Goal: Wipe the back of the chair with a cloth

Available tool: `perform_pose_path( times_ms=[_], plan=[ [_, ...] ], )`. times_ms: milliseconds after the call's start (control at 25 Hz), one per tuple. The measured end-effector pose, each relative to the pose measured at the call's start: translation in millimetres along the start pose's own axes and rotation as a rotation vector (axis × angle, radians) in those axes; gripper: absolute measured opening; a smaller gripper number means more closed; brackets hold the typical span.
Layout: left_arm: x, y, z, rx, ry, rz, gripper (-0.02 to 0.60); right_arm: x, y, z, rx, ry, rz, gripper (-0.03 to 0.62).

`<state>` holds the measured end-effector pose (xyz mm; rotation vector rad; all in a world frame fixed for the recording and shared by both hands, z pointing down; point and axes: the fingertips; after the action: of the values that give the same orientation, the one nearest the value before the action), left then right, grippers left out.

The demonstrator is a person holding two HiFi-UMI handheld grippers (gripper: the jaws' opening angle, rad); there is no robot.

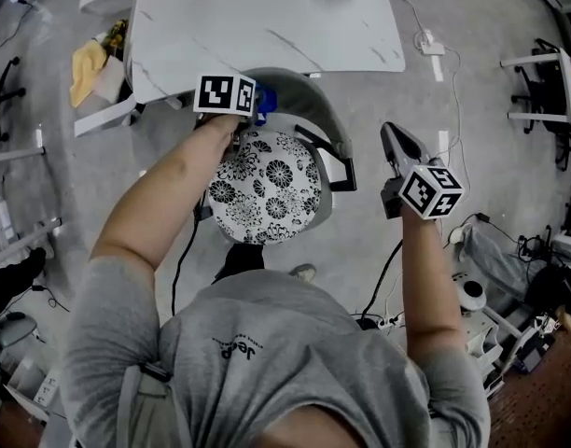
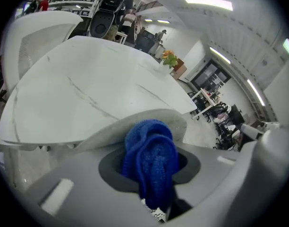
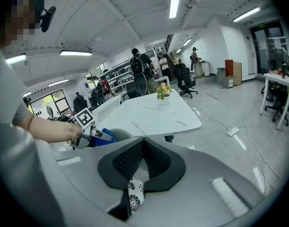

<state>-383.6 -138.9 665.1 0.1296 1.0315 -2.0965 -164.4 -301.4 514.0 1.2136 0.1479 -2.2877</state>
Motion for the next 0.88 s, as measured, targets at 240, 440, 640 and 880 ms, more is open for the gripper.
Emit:
perform_pose_path(
  times_ms=[240,440,640,880],
  plan=[
    [9,42,49,-0.033,-0.081,0.093,0.175,7,18,-11,-0.032,0.008,0.008,0.003],
    [6,82,87,-0.078,-0.139,0.16,0.175,11,31,-26,-0.053,0.016,0.015,0.003],
    [-3,112,110,-0.163,-0.168,0.216,0.175,13,37,-34,-0.062,0.027,0.022,0.003],
    [-9,106,74,-0.211,-0.036,0.2,0.176,8,15,-28,-0.019,0.015,0.0,0.003]
  ],
)
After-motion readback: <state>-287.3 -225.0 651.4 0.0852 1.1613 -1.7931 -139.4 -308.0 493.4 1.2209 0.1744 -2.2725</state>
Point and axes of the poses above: the fingertips, and each gripper's own axes: z forward along the fingers, y to its right, x out of its top, and after that the axes turned 14 degrees about -x, right-handed
